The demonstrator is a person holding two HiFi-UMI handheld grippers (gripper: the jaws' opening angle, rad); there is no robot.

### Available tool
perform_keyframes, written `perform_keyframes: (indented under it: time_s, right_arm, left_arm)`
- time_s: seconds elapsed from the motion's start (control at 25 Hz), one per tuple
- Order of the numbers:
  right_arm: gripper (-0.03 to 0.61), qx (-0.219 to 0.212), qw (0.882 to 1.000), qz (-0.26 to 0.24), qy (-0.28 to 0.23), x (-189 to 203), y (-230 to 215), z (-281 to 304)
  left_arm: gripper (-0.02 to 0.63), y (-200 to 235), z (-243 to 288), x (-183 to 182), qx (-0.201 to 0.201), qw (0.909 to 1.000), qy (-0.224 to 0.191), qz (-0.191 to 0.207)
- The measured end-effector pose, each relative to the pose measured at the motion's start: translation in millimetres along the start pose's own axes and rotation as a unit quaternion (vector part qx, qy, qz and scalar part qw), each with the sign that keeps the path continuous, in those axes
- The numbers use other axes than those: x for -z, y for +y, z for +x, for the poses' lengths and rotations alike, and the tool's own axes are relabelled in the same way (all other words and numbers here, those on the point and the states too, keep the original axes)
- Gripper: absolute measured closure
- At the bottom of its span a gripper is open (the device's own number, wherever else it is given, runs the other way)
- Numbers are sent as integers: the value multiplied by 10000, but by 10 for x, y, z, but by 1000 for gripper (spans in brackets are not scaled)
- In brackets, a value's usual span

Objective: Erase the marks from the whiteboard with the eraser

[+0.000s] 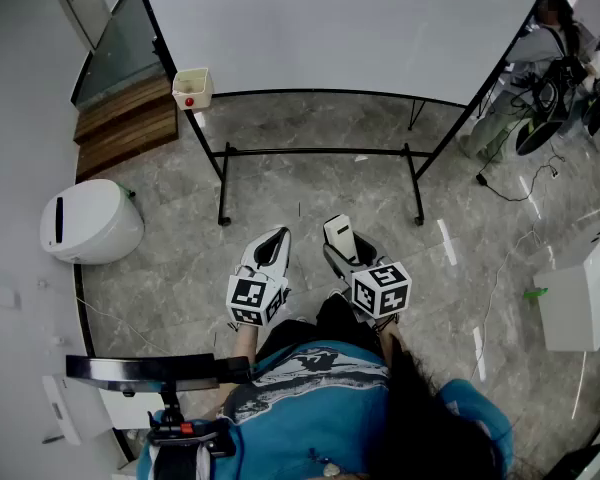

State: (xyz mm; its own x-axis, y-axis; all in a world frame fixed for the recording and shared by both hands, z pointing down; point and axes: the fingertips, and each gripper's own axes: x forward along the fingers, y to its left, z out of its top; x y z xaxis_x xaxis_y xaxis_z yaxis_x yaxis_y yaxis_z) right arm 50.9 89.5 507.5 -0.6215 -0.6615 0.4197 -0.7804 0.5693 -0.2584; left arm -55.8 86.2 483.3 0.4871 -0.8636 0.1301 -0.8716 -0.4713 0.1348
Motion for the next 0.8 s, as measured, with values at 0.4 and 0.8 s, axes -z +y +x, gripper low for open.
perform_keyframes:
  time_s: [0.4,0.8]
  right_arm:
    - [316,-196,9996,-197,-6,-204,-167,381]
    - [316,-392,9977,-494,-241,-1056,-872,1210]
  left_arm:
    - [611,350,340,-3,-167,9998,-9,-83]
    - [611,961,1347,-377,-421,9990,-128,49]
